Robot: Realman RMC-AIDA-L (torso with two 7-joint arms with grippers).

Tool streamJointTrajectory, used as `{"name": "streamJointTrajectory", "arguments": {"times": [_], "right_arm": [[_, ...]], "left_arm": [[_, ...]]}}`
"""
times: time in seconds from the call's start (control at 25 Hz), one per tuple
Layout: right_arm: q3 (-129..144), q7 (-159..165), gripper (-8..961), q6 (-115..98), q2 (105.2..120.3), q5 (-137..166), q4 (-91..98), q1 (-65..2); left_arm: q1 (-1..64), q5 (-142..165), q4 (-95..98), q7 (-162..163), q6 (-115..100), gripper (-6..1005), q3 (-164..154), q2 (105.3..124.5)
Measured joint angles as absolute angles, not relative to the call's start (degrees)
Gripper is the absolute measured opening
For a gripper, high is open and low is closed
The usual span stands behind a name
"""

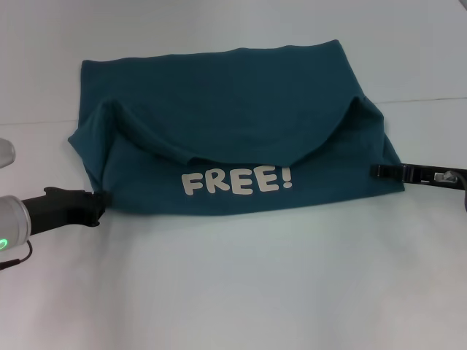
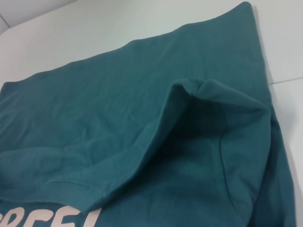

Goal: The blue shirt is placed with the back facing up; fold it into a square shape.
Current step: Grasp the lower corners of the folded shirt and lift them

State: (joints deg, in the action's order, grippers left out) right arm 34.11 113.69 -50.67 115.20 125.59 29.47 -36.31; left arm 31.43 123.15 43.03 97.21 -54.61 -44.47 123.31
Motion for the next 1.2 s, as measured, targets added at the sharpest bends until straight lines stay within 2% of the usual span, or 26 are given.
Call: {"name": "streamJointTrajectory", "arguments": {"times": [0.2,0.44,0.64,0.88,1.2], "right_arm": [[34.69,113.57,663,-49.53,115.67,125.59,28.68,-36.72],[34.72,113.59,465,-50.22,115.81,125.46,28.34,-36.89],[34.56,113.53,242,-51.11,115.75,125.31,28.73,-36.21],[33.97,111.13,31,-52.92,115.42,123.39,29.41,-34.82],[33.34,105.81,26,-58.17,115.07,117.78,30.67,-31.11]], "left_arm": [[31.50,123.20,42.99,97.20,-54.57,32,-44.47,123.19],[31.61,123.30,43.07,97.19,-54.49,31,-44.47,123.09],[31.63,123.31,42.95,97.20,-54.30,31,-44.42,122.77],[31.64,123.31,42.82,97.20,-53.91,32,-44.14,122.76],[30.15,123.31,43.68,98.05,-54.09,31,-43.70,122.79]]}}
